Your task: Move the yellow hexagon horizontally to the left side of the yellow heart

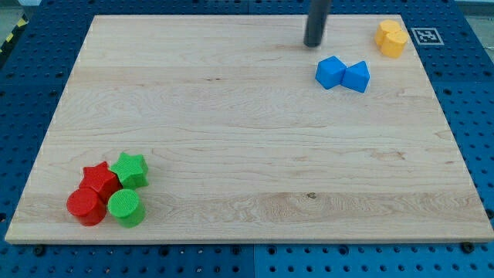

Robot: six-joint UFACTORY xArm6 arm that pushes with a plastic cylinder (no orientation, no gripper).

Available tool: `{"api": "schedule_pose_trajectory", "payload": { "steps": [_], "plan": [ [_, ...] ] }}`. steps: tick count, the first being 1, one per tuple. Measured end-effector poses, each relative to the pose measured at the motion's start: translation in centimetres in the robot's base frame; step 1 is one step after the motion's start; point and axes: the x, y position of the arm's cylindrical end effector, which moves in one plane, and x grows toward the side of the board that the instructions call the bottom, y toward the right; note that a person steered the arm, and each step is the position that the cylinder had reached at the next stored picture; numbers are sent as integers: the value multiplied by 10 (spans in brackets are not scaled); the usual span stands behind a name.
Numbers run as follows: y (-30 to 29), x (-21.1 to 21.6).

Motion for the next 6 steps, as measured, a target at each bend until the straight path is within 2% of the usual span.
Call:
{"api": "schedule_pose_trajectory", "payload": {
  "steps": [1,3,4,5,6],
  "plan": [
    [24,-48],
    [128,-58],
    [199,-53],
    [219,-21],
    [151,2]
  ]
}}
